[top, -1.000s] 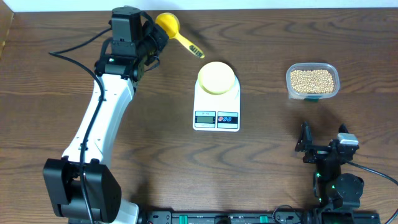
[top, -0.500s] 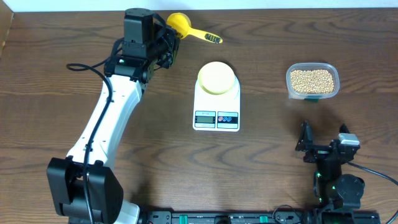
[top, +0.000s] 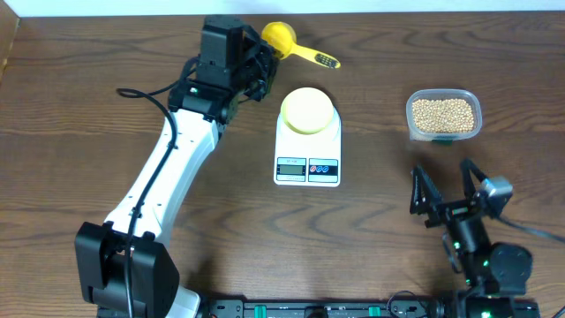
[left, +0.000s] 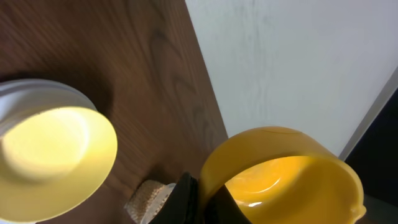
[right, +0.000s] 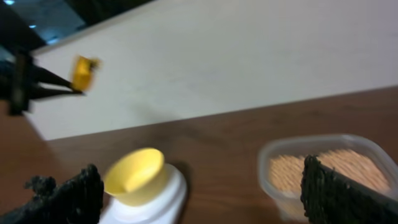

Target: Scoop item into bowl and weigh 50g on scale

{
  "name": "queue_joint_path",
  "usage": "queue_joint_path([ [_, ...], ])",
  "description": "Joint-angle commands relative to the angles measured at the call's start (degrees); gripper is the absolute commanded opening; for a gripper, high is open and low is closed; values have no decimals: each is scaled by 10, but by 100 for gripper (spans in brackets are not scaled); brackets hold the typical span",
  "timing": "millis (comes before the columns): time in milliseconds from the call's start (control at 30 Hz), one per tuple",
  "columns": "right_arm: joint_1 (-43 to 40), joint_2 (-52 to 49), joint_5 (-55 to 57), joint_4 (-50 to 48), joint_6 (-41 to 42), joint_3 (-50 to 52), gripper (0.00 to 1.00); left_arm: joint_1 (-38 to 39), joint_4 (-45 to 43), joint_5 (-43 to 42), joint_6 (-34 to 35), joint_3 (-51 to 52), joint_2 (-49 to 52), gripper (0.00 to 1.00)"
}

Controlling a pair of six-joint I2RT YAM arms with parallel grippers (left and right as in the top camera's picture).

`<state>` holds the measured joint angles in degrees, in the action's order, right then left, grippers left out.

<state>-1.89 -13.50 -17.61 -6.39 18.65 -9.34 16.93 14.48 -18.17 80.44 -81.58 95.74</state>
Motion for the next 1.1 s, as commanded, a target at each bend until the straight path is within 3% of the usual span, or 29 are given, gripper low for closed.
queue_joint_path([
  [0, 4, -119, -102, -1, 10, -113, 99, 22, -3, -7, -29, -10, -4, 8],
  [233, 4, -462, -376, 22, 10, -392, 99, 41, -12, -7, 24, -10, -4, 8],
  [400, 31, -640, -441, 17, 32, -527, 99, 40, -14, -21, 71, -10, -4, 8],
  [467, 52, -688, -441, -5, 43, -555, 99, 41, -16, -27, 73, -10, -4, 8],
  [567, 74, -761, -440, -132, 75, -572, 99, 40, -16, -29, 73, -10, -4, 8],
  [767, 76, -798, -424, -174, 105, -572, 99, 40, -16, -28, 73, -10, -3, 8],
  [800, 80, -798, -417, -174, 117, -572, 96, 40, -16, -26, 73, -10, -3, 8],
  [833, 87, -801, -403, -173, 122, -572, 84, 41, -16, -26, 73, -10, -3, 8],
  [933, 116, -804, -368, -171, 122, -572, 63, 42, -13, -27, 66, -10, -3, 8],
  [1067, 150, -804, -326, -171, 122, -572, 48, 44, -11, -33, 63, -10, -3, 8],
])
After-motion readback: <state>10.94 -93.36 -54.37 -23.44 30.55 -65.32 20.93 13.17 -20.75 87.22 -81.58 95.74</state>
